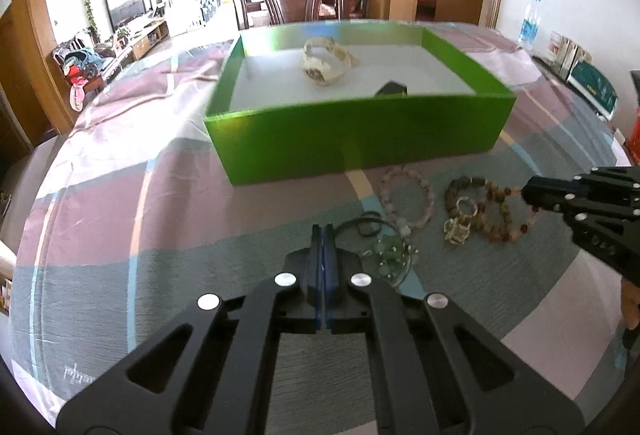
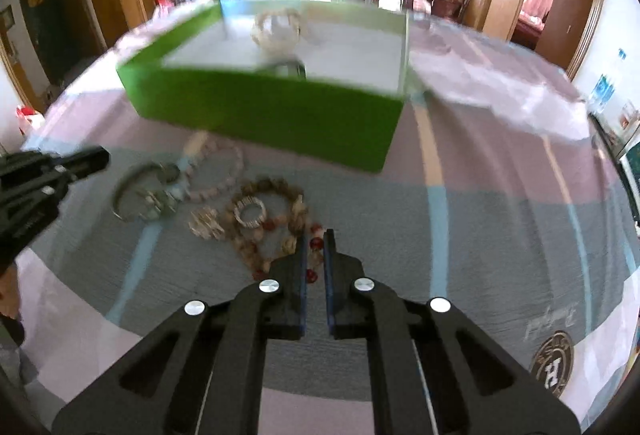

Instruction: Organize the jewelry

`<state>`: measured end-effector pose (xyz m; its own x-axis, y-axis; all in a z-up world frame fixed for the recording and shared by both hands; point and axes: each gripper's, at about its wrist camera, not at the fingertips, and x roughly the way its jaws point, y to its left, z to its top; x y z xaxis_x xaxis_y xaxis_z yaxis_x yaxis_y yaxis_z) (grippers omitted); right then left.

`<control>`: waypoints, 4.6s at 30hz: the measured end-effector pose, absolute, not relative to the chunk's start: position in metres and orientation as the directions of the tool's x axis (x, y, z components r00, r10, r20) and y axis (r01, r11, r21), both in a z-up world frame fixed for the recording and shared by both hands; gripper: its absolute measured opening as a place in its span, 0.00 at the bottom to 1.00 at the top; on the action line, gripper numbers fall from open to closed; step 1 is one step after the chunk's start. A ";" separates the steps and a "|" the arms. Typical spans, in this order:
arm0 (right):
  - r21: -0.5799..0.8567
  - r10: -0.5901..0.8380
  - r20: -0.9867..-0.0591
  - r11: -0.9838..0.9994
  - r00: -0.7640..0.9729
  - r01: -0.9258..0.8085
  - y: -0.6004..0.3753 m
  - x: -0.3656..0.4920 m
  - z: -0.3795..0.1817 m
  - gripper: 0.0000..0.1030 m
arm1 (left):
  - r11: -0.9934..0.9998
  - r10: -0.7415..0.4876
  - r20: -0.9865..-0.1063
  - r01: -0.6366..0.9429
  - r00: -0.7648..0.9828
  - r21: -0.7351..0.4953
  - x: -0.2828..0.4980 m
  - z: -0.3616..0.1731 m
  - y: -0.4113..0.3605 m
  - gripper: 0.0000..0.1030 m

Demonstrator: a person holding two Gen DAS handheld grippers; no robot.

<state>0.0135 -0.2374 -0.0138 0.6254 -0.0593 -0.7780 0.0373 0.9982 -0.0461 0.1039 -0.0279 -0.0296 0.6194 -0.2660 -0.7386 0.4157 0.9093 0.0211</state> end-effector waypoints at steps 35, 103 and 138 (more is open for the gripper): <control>-0.064 -0.082 -0.736 0.997 0.672 0.052 -0.235 0.018 0.050 0.08 | 0.892 -0.304 -0.710 0.452 0.635 0.022 0.093 0.021 -0.023 0.03; -0.131 -0.045 -0.837 0.984 0.546 -0.120 -0.213 0.024 -0.044 0.48 | 0.873 -0.273 -0.804 0.488 0.529 0.025 0.108 -0.061 -0.049 0.68; -0.119 -0.050 -0.850 0.988 0.524 -0.098 -0.213 0.026 -0.050 0.25 | 0.834 -0.340 -0.786 0.552 0.516 0.001 0.104 -0.074 -0.074 0.46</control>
<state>0.0258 -0.2133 -0.0502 0.5241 -0.0499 -0.8502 -0.0983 0.9881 -0.1186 0.1045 -0.0743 -0.0737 0.5164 -0.3403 -0.7858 0.5517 0.8341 0.0013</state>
